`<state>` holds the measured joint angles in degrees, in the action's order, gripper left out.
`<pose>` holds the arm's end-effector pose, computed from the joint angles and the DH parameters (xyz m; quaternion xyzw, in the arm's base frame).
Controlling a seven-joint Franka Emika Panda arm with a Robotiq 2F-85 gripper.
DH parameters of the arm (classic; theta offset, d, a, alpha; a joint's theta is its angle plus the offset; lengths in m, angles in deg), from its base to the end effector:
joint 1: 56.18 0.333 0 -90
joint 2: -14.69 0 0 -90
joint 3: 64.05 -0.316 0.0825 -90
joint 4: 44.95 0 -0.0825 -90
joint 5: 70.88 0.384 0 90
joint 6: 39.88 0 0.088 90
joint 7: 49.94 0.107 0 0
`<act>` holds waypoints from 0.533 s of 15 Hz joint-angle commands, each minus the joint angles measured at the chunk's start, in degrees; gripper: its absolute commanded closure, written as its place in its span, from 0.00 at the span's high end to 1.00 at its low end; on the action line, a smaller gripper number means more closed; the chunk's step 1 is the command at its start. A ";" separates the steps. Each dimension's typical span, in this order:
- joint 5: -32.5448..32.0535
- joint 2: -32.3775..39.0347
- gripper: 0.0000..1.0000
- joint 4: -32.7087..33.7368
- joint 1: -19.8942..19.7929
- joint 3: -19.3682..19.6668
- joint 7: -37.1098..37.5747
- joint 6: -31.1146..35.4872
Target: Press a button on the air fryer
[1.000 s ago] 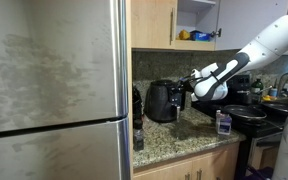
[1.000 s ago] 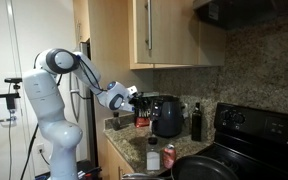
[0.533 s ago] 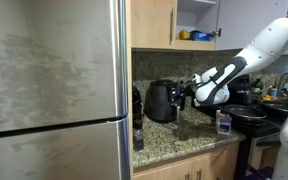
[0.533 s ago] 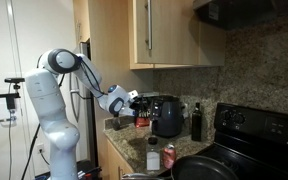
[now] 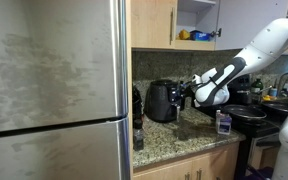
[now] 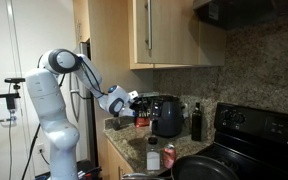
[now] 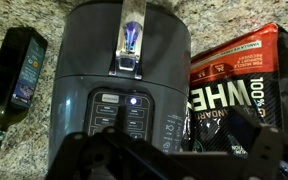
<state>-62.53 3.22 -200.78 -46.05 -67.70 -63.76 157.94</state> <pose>0.4373 0.0901 0.4014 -0.8818 -0.1449 -0.4489 0.0052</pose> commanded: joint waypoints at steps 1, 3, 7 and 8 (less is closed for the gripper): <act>0.65 0.76 1.00 0.43 -0.85 -0.78 -0.65 0.01; 2.13 1.34 1.00 1.09 -2.32 -2.09 -1.37 0.01; 6.15 1.36 1.00 2.78 -7.24 -6.95 -4.35 0.01; 4.11 0.06 1.00 1.26 -4.18 -4.02 -1.87 0.01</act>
<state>-58.33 3.28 -199.48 -50.34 -71.83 -65.70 157.95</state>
